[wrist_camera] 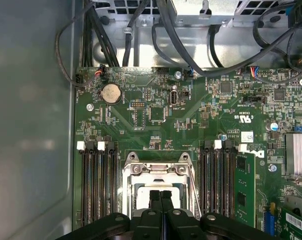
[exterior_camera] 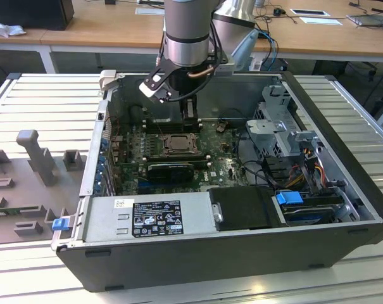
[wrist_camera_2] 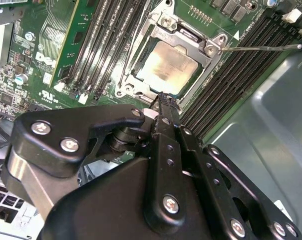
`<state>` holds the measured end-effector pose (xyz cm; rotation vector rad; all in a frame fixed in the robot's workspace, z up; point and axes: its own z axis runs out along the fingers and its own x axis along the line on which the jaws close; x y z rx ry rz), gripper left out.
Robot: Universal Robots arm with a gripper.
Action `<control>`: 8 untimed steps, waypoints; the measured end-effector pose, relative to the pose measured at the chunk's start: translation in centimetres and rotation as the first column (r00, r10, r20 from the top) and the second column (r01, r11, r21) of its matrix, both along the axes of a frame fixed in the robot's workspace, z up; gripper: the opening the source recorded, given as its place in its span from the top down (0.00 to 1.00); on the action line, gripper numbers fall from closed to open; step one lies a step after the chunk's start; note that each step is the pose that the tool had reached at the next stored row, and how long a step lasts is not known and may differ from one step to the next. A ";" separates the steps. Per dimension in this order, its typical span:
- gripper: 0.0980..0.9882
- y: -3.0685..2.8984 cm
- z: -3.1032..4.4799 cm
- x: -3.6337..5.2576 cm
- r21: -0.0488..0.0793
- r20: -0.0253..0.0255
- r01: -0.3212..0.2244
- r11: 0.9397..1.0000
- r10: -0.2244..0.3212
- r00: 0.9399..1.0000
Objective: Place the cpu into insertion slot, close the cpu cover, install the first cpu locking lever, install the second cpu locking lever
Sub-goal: 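Close the cpu cover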
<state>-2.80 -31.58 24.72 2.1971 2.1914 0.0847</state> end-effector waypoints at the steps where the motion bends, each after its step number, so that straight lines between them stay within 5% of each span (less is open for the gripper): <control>1: 0.99 0.00 0.00 -0.11 0.000 0.000 0.000 1.000 0.000 1.000; 8: 0.99 0.00 -0.13 -1.35 -0.002 0.000 0.000 1.000 0.000 1.000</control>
